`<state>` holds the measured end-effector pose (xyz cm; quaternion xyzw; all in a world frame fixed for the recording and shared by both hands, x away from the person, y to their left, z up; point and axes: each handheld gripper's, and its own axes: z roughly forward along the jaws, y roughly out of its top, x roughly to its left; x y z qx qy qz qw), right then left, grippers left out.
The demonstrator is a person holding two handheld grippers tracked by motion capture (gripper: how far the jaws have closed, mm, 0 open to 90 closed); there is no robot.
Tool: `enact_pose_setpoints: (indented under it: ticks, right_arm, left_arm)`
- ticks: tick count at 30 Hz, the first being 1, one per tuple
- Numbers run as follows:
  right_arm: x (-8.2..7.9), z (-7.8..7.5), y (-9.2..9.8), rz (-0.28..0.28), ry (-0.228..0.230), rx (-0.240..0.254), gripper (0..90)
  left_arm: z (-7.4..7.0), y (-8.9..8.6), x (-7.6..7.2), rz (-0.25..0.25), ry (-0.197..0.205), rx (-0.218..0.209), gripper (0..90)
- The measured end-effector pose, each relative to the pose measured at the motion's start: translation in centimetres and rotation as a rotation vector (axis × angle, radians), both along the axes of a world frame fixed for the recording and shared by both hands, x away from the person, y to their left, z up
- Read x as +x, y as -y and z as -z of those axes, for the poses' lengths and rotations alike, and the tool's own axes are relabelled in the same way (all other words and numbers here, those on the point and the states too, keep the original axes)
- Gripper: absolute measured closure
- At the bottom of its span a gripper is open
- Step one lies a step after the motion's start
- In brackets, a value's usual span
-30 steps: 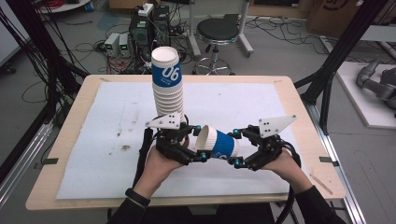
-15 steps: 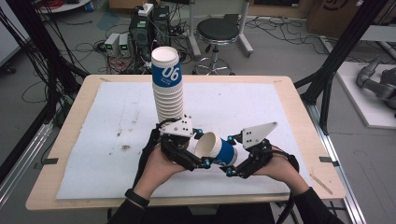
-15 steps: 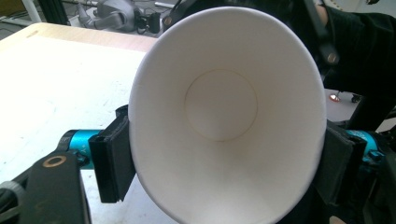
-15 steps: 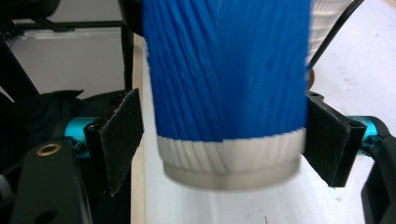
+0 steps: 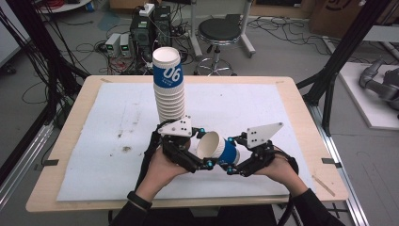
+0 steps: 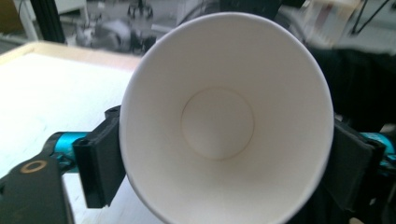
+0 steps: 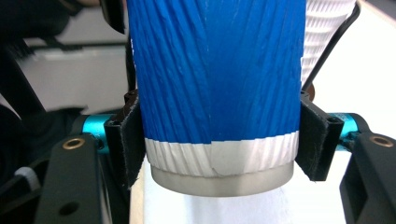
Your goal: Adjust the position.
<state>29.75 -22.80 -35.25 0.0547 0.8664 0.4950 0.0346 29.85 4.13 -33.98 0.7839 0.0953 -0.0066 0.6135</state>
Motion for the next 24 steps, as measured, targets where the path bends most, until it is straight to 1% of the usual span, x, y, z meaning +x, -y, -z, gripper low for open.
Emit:
enact_pose_setpoints:
  ticks: [2, 4, 6, 8, 9, 11, 12, 14, 16, 18, 21, 23, 24]
  right_arm:
    - [0.1, -0.1, 0.37, -0.003, -0.011, 0.047, 30.1]
    - [0.11, -0.09, 0.55, -0.007, -0.038, 0.086, 30.1]
    - [0.14, 0.06, 0.6, -0.011, -0.036, 0.12, 30.1]
    - [0.11, 0.23, 0.45, -0.016, -0.048, 0.134, 30.1]
    - [0.09, 0.32, 0.31, -0.014, -0.047, 0.138, 30.0]
    - [0.08, 0.51, 0.11, -0.023, -0.054, 0.141, 30.0]
    - [0.03, 0.57, 0.03, -0.025, -0.05, 0.144, 30.1]
    - [-0.02, 0.63, 0.0, -0.024, -0.054, 0.154, 30.1]
    - [-0.03, 0.68, -0.02, -0.025, -0.058, 0.16, 30.3]
    - [-0.04, 0.78, -0.11, -0.026, -0.052, 0.158, 30.3]
    - [-0.08, 0.8, -0.13, -0.023, -0.054, 0.151, 29.7]
    - [-0.13, 0.79, -0.14, -0.018, -0.05, 0.145, 27.7]
    - [-0.14, 0.75, -0.11, -0.017, -0.055, 0.138, 25.0]
  left_arm:
    - [-0.03, -0.07, -0.04, -0.008, -0.006, -0.035, 9.6]
    - [0.04, -0.1, -0.02, 0.003, -0.018, -0.078, 9.6]
    - [0.06, -0.07, -0.02, 0.007, -0.024, -0.107, 9.6]
    - [0.04, -0.02, -0.08, 0.017, -0.029, -0.13, 9.7]
    - [0.01, 0.01, -0.13, 0.016, -0.028, -0.136, 10.5]
    - [-0.03, -0.06, -0.2, 0.016, -0.022, -0.145, 14.9]
    - [-0.04, -0.11, -0.2, 0.017, -0.018, -0.145, 16.1]
    - [-0.06, -0.2, -0.22, 0.016, -0.02, -0.152, 17.3]
    - [-0.1, -0.18, -0.3, 0.016, -0.013, -0.152, 18.7]
    - [-0.14, -0.24, -0.32, 0.015, -0.006, -0.139, 20.0]
    - [-0.16, -0.31, -0.23, 0.021, -0.012, -0.127, 21.0]
    - [-0.25, -0.33, -0.25, 0.018, -0.001, -0.106, 21.5]
    - [-0.37, -0.36, -0.25, 0.02, 0.003, -0.089, 21.6]
